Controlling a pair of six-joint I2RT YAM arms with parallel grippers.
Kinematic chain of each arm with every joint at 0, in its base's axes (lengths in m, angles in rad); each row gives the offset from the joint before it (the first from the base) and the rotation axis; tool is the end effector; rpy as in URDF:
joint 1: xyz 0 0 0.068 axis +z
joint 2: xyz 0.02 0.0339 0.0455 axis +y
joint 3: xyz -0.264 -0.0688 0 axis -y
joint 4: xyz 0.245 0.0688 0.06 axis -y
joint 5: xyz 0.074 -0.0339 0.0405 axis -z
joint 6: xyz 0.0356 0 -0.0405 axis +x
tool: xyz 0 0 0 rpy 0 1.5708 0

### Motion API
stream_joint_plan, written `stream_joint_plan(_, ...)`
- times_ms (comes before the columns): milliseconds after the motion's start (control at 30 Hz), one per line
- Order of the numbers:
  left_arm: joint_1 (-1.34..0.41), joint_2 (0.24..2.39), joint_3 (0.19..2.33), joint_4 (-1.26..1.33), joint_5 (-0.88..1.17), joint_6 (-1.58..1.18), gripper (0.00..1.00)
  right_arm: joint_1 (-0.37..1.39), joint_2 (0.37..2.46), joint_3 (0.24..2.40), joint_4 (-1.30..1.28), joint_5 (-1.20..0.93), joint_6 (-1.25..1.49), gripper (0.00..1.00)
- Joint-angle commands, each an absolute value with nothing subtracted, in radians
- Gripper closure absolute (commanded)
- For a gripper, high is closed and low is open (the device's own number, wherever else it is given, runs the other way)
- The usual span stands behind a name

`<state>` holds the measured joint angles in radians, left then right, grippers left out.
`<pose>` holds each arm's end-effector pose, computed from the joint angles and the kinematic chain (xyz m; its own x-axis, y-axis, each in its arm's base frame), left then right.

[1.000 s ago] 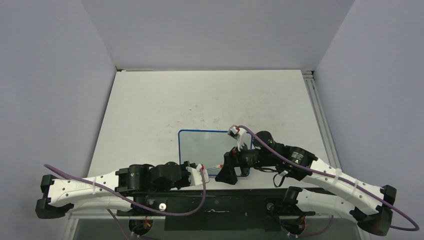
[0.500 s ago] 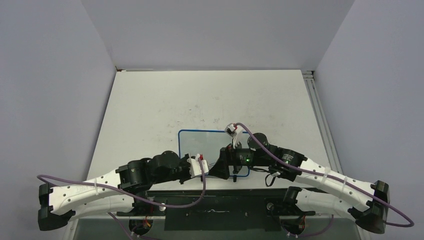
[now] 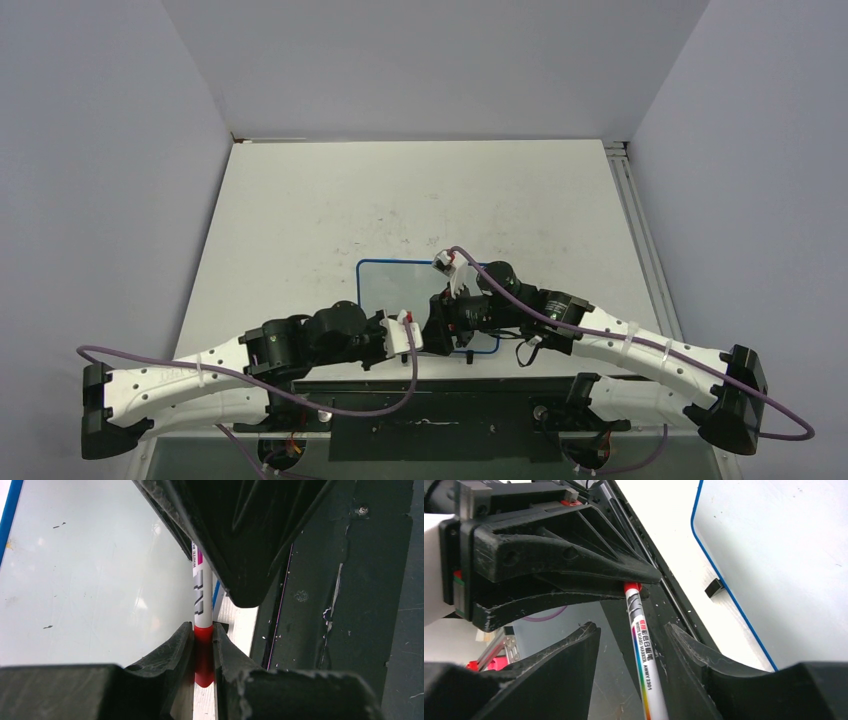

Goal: Write a sentence on the whiteboard
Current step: Open the whiteboard marker at the center of the board.

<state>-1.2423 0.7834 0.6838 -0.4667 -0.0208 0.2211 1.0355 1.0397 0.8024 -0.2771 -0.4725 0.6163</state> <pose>0.0572 -0.1656 0.2763 0.0374 0.5698 -0.8209 0.9557 0.2195 0.1960 0.1037 0.2066 0.2899 -0.7643 -0.2798 -0.5810 -0.6448 0.3372 0.6859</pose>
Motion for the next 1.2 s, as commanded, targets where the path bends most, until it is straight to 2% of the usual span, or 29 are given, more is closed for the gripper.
stream_joint_plan(0, -1.239, 0.791, 0.698, -0.422, 0.0, 0.219, 1.0, 1.036, 1.04, 0.829, -0.195, -0.509, 0.618, 0.53)
stream_joint_plan(267, -1.239, 0.794, 0.698, -0.422, 0.0, 0.219, 1.0, 1.035, 1.035, 0.822, -0.182, -0.514, 0.624, 0.59)
stream_joint_plan(367, -1.239, 0.793, 0.697, -0.42, 0.0, 0.219, 1.0, 1.035, 1.04, 0.817, -0.181, -0.517, 0.625, 0.64)
stream_joint_plan(667, -1.239, 0.787, 0.696, -0.419, 0.0, 0.219, 1.0, 1.035, 1.036, 0.811, -0.18, -0.494, 0.62, 0.94)
stream_joint_plan(967, -1.234, 0.768, 0.69, -0.425, -0.012, 0.221, 1.0, 1.003, 0.987, 0.837, -0.252, -0.47, 0.566, 0.95)
stream_joint_plan(1167, -1.218, 0.761, 0.683, -0.424, -0.009, 0.224, 1.0, 0.889, 0.948, 0.877, -0.329, -0.573, 0.52, 0.95)
